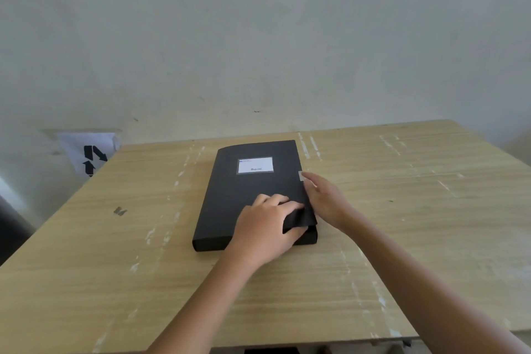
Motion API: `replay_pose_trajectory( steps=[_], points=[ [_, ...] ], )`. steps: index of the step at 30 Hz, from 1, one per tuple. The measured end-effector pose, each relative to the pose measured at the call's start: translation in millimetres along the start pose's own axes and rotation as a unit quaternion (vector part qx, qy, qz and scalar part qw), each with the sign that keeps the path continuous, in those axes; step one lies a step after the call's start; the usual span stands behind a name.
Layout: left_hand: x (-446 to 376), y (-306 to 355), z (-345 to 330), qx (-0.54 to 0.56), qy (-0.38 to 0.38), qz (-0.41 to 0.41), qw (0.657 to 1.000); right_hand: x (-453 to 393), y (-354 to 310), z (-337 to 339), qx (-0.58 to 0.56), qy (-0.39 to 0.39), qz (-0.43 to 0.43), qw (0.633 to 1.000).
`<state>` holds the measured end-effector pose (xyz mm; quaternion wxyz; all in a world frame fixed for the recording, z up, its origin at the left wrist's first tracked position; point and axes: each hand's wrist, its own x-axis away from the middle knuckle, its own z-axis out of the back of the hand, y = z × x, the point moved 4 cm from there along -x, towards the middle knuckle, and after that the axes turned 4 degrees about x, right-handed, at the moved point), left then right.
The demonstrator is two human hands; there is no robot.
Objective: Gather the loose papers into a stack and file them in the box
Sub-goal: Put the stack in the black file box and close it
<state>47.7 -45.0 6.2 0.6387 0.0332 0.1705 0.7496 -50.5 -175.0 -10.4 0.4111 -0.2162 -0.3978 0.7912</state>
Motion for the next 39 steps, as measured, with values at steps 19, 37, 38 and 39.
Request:
replay_pose_trajectory(
  steps=[19, 37, 38, 39],
  points=[
    [36.8, -78.9, -11.8, -0.028, 0.021, 0.213, 0.976, 37.0, -22.2, -21.8, 0.298, -0.08, 0.191, 0.932],
    [-102.0, -32.7, -32.7, -0.051, -0.094, 0.162, 0.981, -47.0, 28.2, 32.6, 0.449, -0.029, 0.075, 0.89],
    [-103.1, -33.2, -29.9, -0.041, -0.091, 0.168, 0.981, -47.8, 22.5, 38.5, 0.414, -0.038, 0.068, 0.907],
    [-103.2, -29.9, -23.8, -0.041, -0.083, 0.168, 0.981, -46.8, 14.2, 44.3, 0.394, -0.042, 0.069, 0.915]
  ],
)
